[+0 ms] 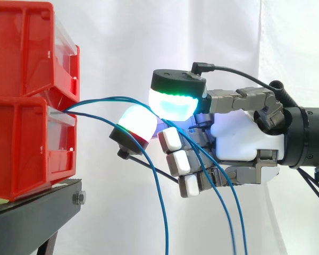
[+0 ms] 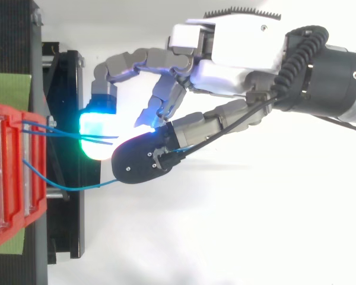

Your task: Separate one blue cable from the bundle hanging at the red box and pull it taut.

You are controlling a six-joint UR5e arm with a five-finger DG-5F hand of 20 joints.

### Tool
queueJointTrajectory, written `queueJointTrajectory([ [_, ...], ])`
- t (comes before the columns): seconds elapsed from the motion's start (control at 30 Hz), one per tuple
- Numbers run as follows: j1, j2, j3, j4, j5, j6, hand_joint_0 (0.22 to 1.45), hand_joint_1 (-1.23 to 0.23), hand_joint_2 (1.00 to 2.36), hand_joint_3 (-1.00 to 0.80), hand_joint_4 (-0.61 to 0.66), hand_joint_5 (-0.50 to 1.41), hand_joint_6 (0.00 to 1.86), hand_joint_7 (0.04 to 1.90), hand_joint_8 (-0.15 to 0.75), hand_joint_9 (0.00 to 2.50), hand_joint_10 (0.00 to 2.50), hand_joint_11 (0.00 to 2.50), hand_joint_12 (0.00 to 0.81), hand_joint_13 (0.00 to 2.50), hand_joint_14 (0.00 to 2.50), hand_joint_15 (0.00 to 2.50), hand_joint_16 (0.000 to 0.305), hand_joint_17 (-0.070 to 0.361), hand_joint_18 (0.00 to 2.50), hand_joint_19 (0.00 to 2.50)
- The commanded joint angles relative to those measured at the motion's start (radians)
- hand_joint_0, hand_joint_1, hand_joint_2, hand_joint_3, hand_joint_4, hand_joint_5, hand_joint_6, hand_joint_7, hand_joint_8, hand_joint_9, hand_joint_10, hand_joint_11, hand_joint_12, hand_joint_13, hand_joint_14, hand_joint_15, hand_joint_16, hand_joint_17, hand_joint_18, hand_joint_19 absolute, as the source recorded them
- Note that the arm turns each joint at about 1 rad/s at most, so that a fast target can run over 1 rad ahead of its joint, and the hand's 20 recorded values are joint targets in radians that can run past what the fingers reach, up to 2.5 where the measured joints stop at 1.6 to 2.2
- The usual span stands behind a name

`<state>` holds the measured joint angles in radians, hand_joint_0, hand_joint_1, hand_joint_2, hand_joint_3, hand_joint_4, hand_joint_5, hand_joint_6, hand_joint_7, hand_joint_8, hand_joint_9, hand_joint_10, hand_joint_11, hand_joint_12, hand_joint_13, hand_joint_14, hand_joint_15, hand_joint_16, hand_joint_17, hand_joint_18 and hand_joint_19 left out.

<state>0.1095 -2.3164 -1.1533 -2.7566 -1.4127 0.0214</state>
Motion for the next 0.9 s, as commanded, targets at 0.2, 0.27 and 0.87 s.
queueJointTrajectory([
  [0.2, 0.001, 0.0, 0.0, 0.0, 0.0, 0.0, 0.65, -0.82, 1.02, -0.15, 0.17, -0.17, 0.81, 0.86, 0.383, 1.07, 0.01, 0.5, 0.344, 1.15, 0.01, 0.47, 0.041, 0.093, 1.01, 0.55],
  [0.27, 0.003, 0.0, 0.0, 0.0, 0.001, 0.0, 0.63, -0.82, 1.02, -0.26, 0.16, -0.18, 0.86, 0.85, 0.383, 1.07, 0.01, 0.5, 0.342, 1.15, 0.02, 0.48, 0.041, 0.092, 1.01, 0.55],
  [0.87, 0.006, 0.0, -0.002, 0.006, 0.001, 0.0, 0.6, -0.76, 1.01, -0.03, 0.11, -0.11, 0.88, 1.08, 0.453, 1.22, 0.01, 0.55, 0.385, 1.23, 0.01, 0.45, 0.052, 0.117, 1.15, 0.49],
])
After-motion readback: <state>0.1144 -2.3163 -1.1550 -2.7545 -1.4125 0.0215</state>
